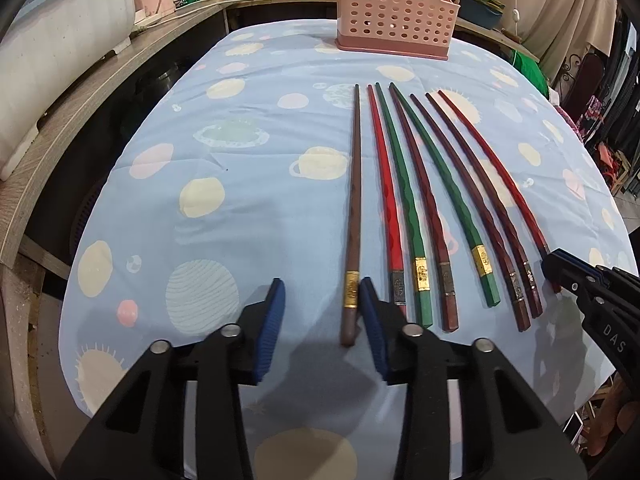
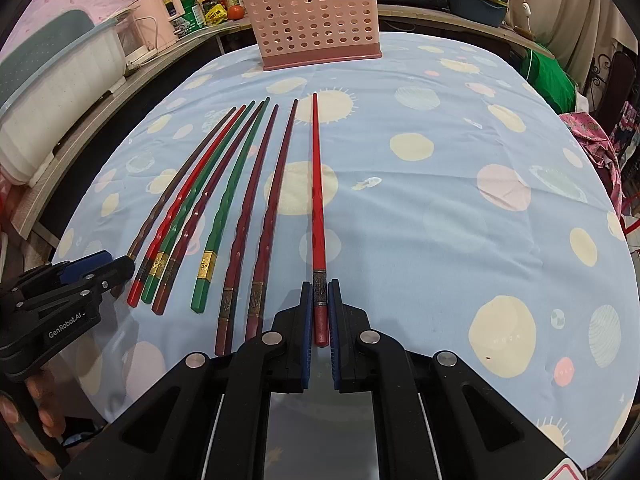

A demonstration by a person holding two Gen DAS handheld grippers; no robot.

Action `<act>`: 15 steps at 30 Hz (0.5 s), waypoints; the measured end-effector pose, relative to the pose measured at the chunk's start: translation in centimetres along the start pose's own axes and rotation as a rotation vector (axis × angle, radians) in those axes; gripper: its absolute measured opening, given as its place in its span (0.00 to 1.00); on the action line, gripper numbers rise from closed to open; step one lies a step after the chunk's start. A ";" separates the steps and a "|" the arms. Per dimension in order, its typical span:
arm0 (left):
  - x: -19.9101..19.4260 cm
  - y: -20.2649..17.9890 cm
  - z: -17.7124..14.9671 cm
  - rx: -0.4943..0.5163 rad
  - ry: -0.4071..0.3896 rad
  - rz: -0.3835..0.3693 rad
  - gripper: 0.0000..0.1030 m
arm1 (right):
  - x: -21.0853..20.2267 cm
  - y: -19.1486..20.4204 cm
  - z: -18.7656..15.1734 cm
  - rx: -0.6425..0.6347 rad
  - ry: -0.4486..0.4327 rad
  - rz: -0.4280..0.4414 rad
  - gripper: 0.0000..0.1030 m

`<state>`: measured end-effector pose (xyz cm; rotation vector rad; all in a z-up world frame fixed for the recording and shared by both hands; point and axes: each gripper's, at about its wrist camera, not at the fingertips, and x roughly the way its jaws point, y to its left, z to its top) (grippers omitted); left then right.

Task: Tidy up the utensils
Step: 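Grasp a brown chopstick with the left gripper, then lift both chopsticks and lower them into the pink holder, opening both grippers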

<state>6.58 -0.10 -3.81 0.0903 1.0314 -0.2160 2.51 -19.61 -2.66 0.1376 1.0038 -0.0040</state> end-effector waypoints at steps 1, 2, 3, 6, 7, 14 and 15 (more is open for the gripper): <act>0.0 0.0 0.0 0.001 0.001 0.000 0.26 | 0.0 0.0 0.0 0.000 0.000 0.000 0.07; 0.0 0.0 0.0 0.003 0.001 -0.002 0.25 | 0.0 0.0 0.0 0.000 0.000 0.000 0.07; 0.0 0.0 0.0 0.005 0.002 -0.003 0.22 | 0.0 0.0 0.0 0.000 0.000 0.000 0.07; 0.0 -0.1 0.0 0.013 0.004 -0.004 0.12 | 0.0 0.0 0.0 0.001 0.000 0.001 0.07; 0.0 -0.1 0.1 0.015 0.005 -0.003 0.10 | 0.0 0.0 0.0 0.001 0.000 0.001 0.07; -0.1 -0.4 0.1 0.019 0.021 -0.003 0.08 | -0.1 -0.1 0.1 0.009 0.000 0.005 0.07; -0.1 -0.5 0.2 0.020 0.025 -0.002 0.08 | -0.2 -0.1 0.2 0.010 -0.002 0.006 0.07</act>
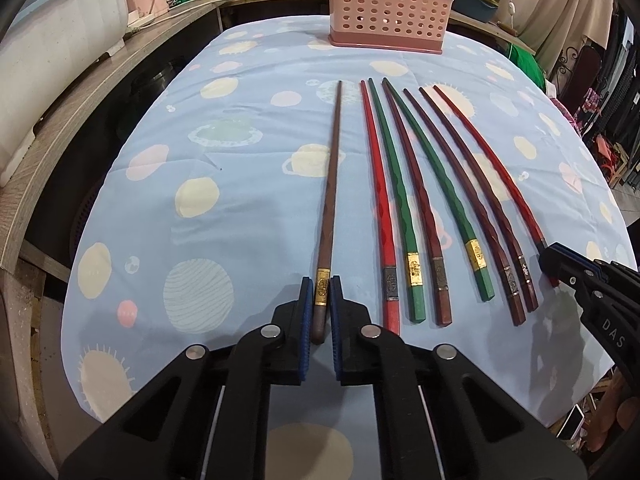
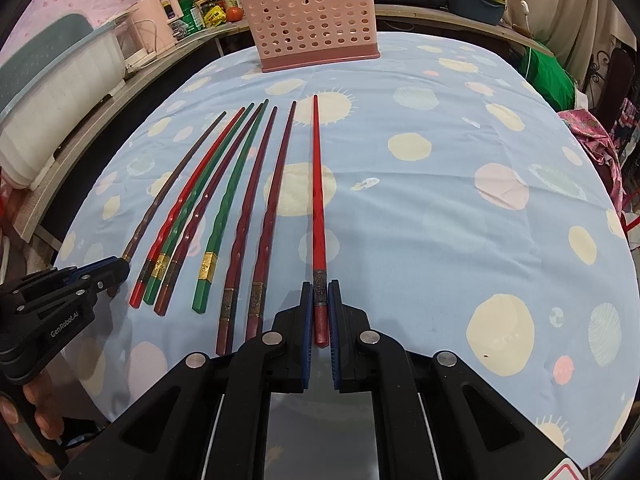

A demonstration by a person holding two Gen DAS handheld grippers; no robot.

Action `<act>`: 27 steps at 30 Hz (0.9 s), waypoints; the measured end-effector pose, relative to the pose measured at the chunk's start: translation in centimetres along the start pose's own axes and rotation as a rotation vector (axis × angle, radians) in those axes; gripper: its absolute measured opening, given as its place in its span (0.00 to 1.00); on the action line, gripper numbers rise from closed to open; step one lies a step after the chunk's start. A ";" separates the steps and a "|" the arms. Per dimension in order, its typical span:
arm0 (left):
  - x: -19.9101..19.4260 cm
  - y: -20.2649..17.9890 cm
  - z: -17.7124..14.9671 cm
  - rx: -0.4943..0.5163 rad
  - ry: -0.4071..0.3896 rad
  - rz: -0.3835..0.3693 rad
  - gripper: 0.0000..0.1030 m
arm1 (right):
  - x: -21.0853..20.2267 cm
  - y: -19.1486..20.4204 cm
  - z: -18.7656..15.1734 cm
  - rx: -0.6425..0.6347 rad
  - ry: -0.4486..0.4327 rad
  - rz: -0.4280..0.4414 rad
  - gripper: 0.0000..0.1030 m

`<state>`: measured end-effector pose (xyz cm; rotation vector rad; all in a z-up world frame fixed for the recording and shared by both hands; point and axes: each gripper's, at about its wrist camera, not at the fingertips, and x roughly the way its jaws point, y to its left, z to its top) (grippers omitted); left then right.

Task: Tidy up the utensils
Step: 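Lift both chopsticks and lower them into the pink holder, opening both grippers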

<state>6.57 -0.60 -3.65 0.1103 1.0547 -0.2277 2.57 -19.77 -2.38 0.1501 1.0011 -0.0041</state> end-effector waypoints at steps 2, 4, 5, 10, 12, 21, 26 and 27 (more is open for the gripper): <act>-0.1 0.0 0.1 0.000 0.007 0.004 0.07 | -0.4 -0.1 0.2 0.003 -0.009 0.001 0.07; -0.4 -0.1 0.3 -0.002 0.005 0.005 0.07 | -0.8 -0.2 0.5 0.007 -0.023 0.004 0.07; -0.6 -0.1 0.5 -0.003 0.001 0.006 0.07 | -1.1 -0.3 0.7 0.010 -0.032 0.006 0.07; -2.1 0.0 1.7 -0.011 -0.029 -0.001 0.07 | -2.8 -1.0 2.1 0.032 -0.081 0.018 0.07; -2.9 0.2 2.5 -0.016 -0.044 -0.008 0.07 | -3.5 -1.3 2.9 0.043 -0.103 0.026 0.07; -6.2 1.0 7.5 -0.034 -0.131 -0.013 0.07 | -7.2 -2.3 7.9 0.045 -0.235 0.029 0.07; -8.4 1.7 11.7 -0.066 -0.203 -0.006 0.07 | -9.0 -3.0 11.5 0.059 -0.317 0.053 0.07; -8.7 1.7 12.3 -0.068 -0.213 -0.008 0.07 | -9.2 -3.2 12.2 0.063 -0.329 0.060 0.07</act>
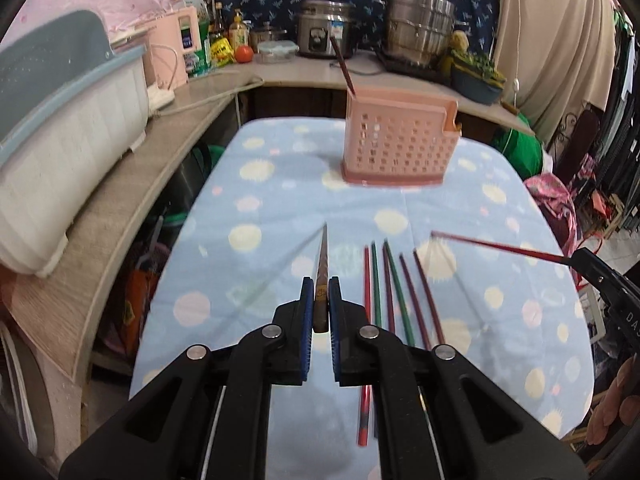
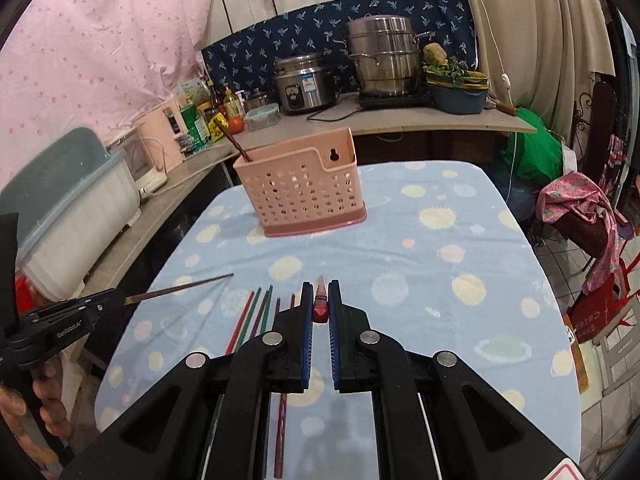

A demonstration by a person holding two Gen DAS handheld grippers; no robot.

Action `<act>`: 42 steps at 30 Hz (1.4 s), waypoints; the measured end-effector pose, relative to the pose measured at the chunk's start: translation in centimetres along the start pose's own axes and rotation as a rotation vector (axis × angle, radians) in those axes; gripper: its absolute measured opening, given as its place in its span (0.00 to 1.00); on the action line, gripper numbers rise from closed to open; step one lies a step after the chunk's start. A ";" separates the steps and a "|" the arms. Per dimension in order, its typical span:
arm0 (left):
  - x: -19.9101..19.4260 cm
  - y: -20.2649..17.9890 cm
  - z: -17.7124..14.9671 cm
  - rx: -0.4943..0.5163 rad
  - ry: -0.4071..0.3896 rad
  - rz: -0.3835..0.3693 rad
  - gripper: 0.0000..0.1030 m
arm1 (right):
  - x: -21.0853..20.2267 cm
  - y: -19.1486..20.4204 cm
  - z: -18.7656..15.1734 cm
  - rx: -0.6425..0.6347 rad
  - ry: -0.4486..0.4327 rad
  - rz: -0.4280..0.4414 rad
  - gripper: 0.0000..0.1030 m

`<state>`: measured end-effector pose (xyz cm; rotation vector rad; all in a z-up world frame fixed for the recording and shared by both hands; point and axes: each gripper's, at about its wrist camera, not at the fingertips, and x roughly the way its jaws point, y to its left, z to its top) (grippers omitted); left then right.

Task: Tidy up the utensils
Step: 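Lift both chopsticks and lower them into the pink holder, opening both grippers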

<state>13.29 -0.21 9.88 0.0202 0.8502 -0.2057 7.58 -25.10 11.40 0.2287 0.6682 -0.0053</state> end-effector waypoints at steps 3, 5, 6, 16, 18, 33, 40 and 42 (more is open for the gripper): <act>-0.4 -0.1 2.5 0.006 -0.043 0.005 0.07 | 0.1 -0.1 2.5 0.001 -0.045 0.009 0.07; -0.7 -0.3 4.2 0.012 -0.073 0.008 0.07 | 0.2 0.0 3.9 -0.001 -0.068 0.013 0.07; -0.7 -0.4 5.1 0.016 -0.086 0.010 0.07 | 0.2 0.0 4.7 -0.002 -0.080 0.014 0.07; -1.2 -1.4 12.6 0.016 -0.177 -0.030 0.07 | 1.8 0.3 11.8 0.014 -0.159 0.060 0.07; -1.7 -1.7 14.2 0.019 -0.208 -0.030 0.07 | 2.1 0.4 13.2 0.024 -0.178 0.074 0.07; -3.2 -3.5 25.7 -0.024 -0.456 -0.059 0.07 | 5.2 1.0 24.4 0.066 -0.386 0.098 0.07; 1.3 -4.2 27.0 -0.019 -0.421 -0.052 0.07 | 10.3 0.8 24.6 0.061 -0.332 0.071 0.07; 2.7 -4.4 26.7 -0.014 -0.399 -0.051 0.07 | 11.9 0.6 23.8 0.062 -0.296 0.072 0.07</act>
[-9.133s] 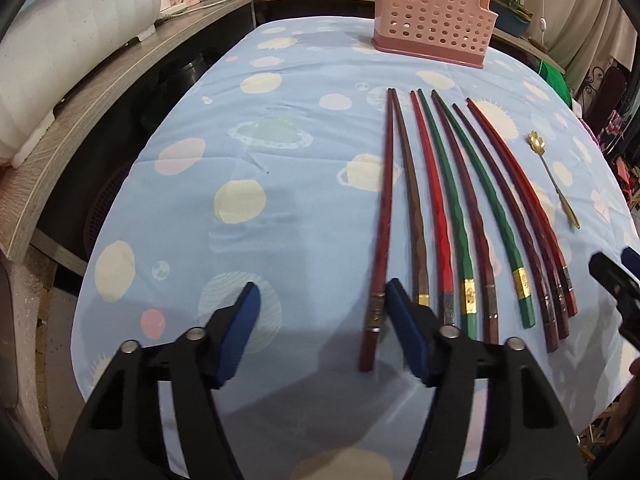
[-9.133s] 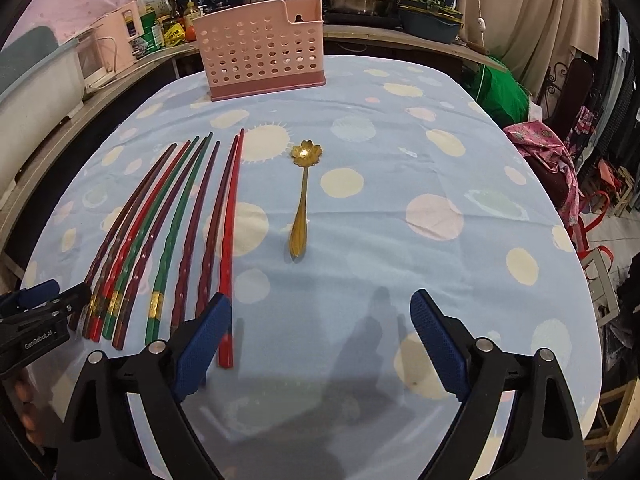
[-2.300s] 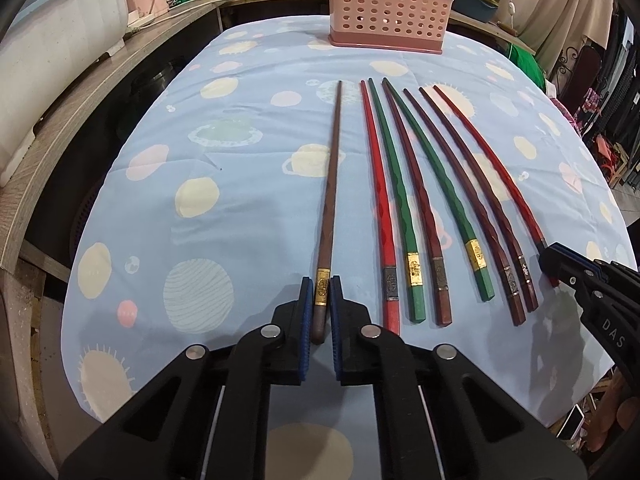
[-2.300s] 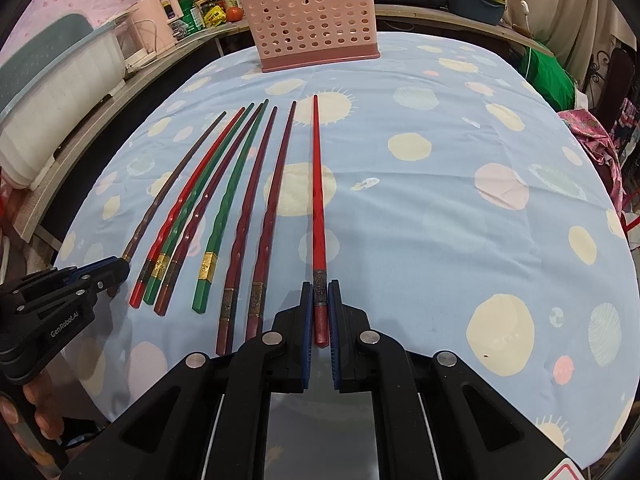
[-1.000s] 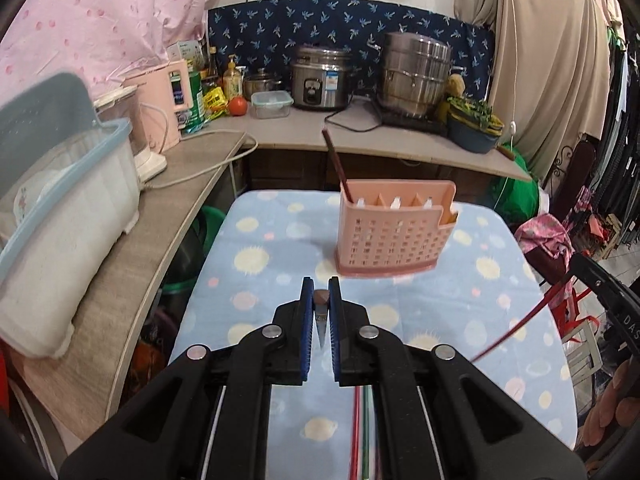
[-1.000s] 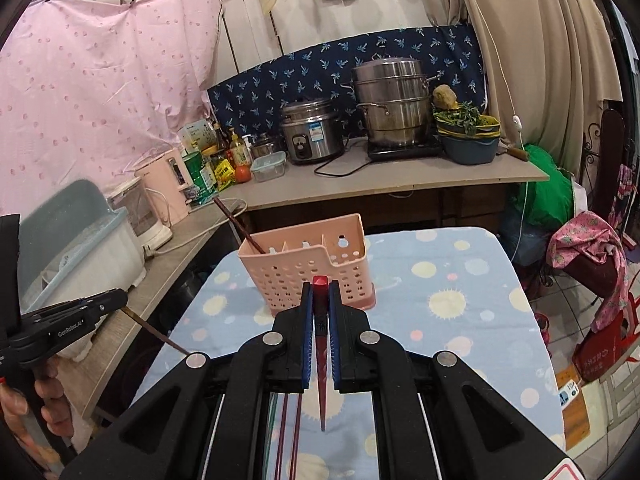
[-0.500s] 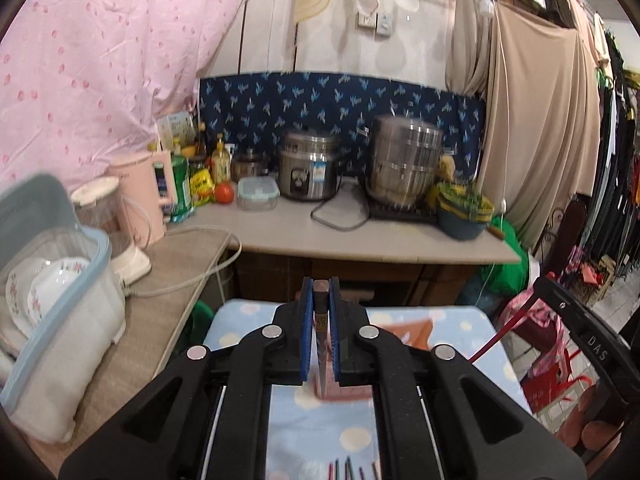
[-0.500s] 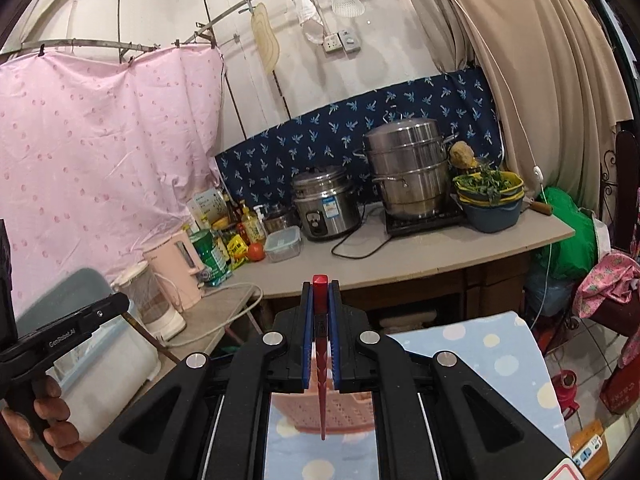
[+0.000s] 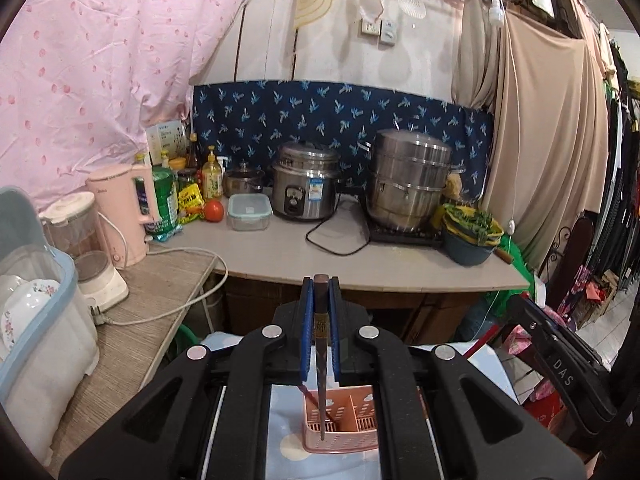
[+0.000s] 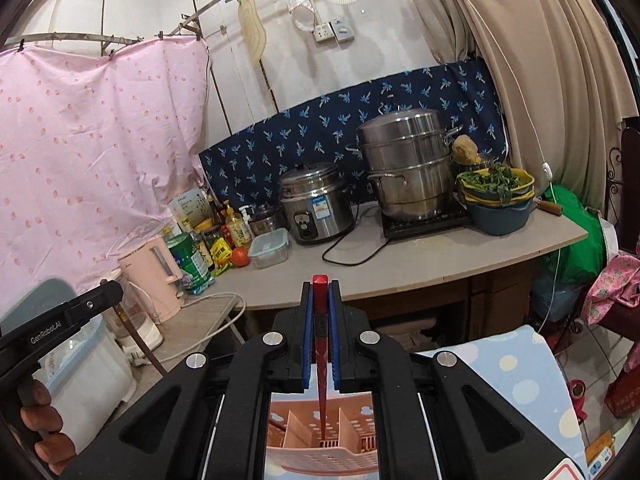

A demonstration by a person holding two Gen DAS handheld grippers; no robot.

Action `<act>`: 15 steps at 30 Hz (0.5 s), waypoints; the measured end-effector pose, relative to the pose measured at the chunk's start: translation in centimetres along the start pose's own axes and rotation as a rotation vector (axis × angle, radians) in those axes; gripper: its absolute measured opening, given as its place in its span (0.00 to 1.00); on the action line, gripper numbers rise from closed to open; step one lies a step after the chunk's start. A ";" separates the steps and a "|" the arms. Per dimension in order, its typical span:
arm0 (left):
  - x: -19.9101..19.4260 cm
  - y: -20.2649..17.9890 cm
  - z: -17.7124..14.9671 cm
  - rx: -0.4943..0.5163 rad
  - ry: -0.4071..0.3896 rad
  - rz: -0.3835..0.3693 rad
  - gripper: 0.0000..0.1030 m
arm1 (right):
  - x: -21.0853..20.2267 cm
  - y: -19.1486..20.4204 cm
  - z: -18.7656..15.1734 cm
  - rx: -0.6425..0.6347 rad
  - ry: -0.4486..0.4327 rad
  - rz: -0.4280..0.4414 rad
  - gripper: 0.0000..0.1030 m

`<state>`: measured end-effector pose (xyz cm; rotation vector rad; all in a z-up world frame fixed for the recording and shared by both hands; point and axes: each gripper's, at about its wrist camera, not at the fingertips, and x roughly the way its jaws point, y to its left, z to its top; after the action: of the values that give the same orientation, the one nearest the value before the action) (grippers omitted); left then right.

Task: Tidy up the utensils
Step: 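Lift both chopsticks and lower them into the pink holder, opening both grippers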

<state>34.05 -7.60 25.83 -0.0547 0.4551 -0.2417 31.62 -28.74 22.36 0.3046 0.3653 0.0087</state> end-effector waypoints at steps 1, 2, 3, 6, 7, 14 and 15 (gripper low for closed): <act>0.6 0.1 -0.5 0.000 0.011 0.001 0.07 | 0.5 -0.1 -0.5 -0.001 0.013 -0.003 0.07; 1.3 0.2 -1.0 0.000 0.023 0.001 0.07 | 1.0 -0.3 -1.1 -0.002 0.027 -0.007 0.07; 1.9 0.3 -1.4 -0.002 0.031 0.005 0.07 | 1.4 -0.5 -1.5 -0.002 0.040 -0.009 0.07; 2.8 0.6 -1.8 -0.015 0.057 0.005 0.07 | 2.2 -0.8 -2.7 -0.002 0.068 -0.015 0.07; 2.5 0.6 -1.6 -0.018 0.053 -0.001 0.07 | 2.3 -0.9 -2.9 -0.001 0.071 -0.017 0.07; -0.9 0.6 1.7 -0.019 -0.056 -0.026 0.07 | 2.1 -1.0 -2.8 0.006 0.057 -0.003 0.07; -1.0 0.6 2.0 -0.019 -0.069 -0.025 0.07 | 2.1 -1.0 -2.8 0.007 0.058 -0.001 0.07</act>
<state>34.15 -6.80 28.03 -0.0871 0.3883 -0.2597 32.58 -28.76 18.80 0.3120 0.4227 0.0155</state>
